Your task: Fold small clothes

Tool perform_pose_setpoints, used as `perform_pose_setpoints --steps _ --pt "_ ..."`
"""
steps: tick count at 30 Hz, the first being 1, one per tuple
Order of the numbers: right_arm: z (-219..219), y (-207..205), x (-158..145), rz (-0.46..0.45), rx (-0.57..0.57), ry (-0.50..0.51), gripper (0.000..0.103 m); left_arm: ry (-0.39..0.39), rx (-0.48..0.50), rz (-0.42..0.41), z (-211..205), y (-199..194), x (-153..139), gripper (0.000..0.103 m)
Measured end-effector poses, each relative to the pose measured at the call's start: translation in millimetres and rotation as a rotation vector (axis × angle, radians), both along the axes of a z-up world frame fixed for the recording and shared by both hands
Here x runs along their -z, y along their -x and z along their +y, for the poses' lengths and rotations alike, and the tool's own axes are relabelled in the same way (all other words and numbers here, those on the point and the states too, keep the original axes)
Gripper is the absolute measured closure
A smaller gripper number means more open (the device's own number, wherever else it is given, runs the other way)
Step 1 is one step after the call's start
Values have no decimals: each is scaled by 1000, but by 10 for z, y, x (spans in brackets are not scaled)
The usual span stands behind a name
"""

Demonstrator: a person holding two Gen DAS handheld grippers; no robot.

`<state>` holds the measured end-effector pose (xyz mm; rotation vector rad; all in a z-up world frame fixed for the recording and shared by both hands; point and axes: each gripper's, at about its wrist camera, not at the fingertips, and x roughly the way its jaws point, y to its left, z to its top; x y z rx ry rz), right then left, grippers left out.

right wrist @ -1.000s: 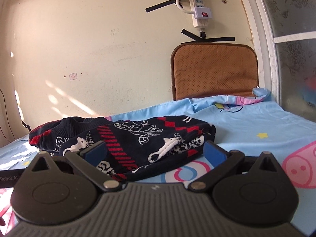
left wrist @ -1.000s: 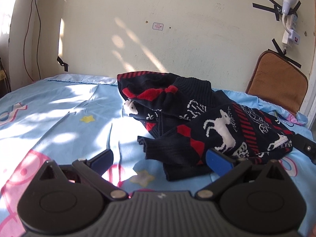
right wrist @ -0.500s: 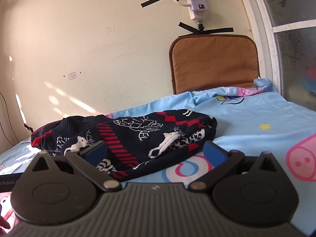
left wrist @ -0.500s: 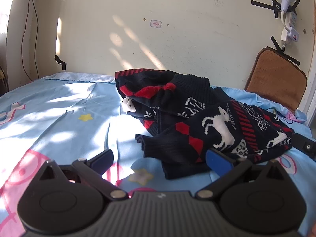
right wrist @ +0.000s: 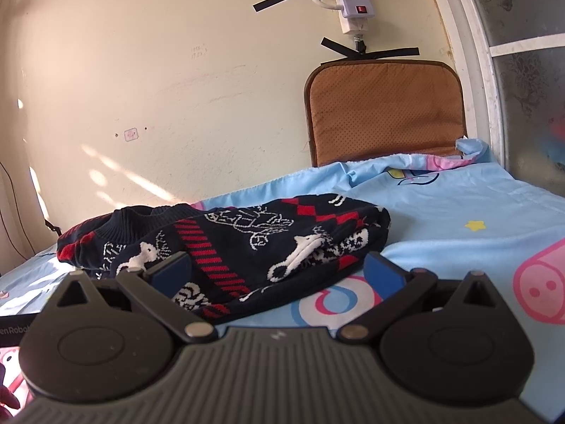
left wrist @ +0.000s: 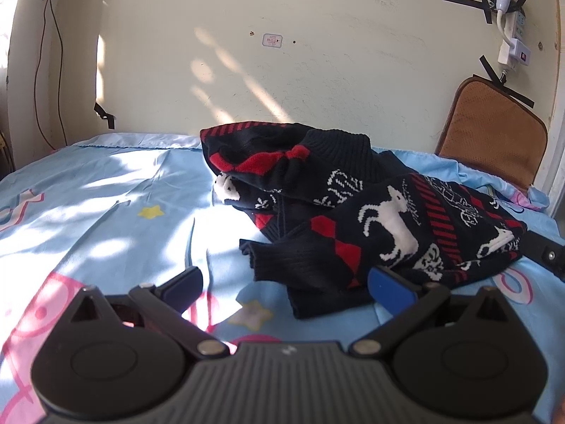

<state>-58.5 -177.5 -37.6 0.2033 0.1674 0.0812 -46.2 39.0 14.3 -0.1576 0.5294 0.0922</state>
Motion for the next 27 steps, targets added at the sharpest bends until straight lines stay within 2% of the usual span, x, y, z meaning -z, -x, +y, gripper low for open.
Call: perform_pose_setpoints --steps 27 --pt "8 5 0 -1 1 0 0 4 19 -1 0 4 -6 0"
